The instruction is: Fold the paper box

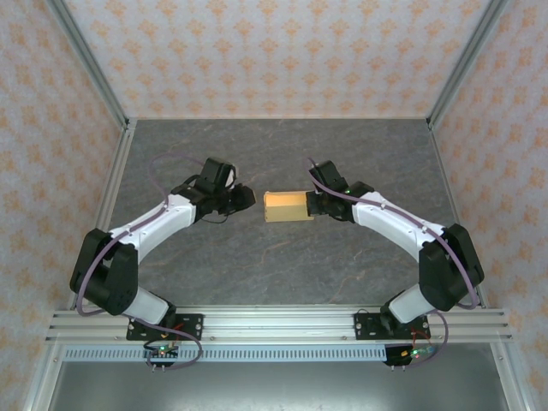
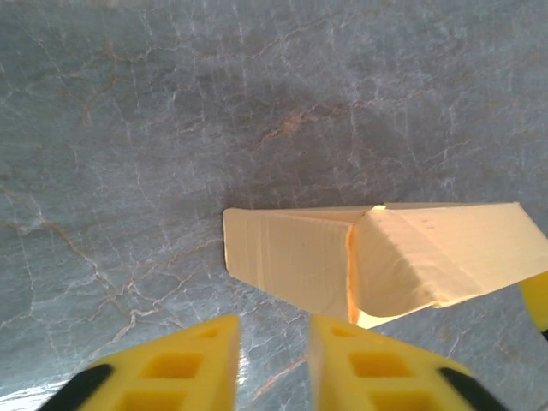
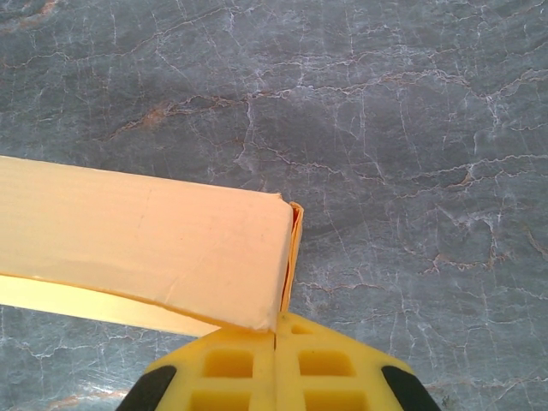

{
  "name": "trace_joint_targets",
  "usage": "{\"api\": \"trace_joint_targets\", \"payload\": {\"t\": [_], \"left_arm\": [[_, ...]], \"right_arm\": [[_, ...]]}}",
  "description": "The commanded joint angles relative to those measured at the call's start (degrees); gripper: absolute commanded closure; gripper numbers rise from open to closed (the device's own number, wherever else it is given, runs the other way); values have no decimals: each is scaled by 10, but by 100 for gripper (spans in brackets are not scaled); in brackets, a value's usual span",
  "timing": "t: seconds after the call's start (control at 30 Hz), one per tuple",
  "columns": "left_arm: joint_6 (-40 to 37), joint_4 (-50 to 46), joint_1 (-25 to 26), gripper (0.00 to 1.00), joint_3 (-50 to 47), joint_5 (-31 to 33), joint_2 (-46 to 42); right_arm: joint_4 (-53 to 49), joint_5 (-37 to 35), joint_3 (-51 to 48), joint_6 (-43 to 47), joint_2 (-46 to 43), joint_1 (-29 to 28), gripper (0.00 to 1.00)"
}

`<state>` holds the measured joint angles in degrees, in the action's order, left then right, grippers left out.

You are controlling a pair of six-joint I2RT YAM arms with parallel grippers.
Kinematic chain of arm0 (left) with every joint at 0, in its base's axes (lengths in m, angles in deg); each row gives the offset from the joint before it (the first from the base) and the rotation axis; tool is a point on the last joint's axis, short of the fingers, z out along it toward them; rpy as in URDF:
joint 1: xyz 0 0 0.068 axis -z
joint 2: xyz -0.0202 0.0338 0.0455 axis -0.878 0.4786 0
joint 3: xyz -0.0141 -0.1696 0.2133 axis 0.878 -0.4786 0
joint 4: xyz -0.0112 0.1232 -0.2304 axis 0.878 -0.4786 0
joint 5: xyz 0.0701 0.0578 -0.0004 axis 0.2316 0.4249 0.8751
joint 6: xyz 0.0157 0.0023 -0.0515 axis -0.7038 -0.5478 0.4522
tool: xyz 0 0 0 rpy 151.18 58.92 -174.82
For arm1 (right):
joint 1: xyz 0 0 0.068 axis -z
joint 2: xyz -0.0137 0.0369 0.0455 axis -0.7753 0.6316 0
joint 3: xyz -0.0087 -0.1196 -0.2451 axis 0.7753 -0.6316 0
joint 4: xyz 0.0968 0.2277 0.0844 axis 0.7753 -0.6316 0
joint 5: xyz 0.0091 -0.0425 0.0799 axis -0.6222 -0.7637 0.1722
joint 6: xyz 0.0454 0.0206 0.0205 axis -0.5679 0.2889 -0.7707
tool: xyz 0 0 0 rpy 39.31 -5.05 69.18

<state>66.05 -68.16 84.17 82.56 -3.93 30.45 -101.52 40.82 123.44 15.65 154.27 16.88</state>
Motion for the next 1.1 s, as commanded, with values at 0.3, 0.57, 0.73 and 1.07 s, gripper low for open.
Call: {"api": "trace_joint_targets", "payload": {"t": [0.3,0.57,0.73,1.07], "left_arm": [[42,67,8,40,58,-54,41],[61,88,11,41,53,-61,74],[87,117,19,48,26,-57,77],[126,169,32,59,-15,-46,84]], "right_arm": [[-27,-15,5,-5,8,-2,100],[-23,-15,1,-8,8,-2,100],[-21,-14,-2,-10,8,-2,100],[-17,-13,-10,-14,5,-2,100]]}}
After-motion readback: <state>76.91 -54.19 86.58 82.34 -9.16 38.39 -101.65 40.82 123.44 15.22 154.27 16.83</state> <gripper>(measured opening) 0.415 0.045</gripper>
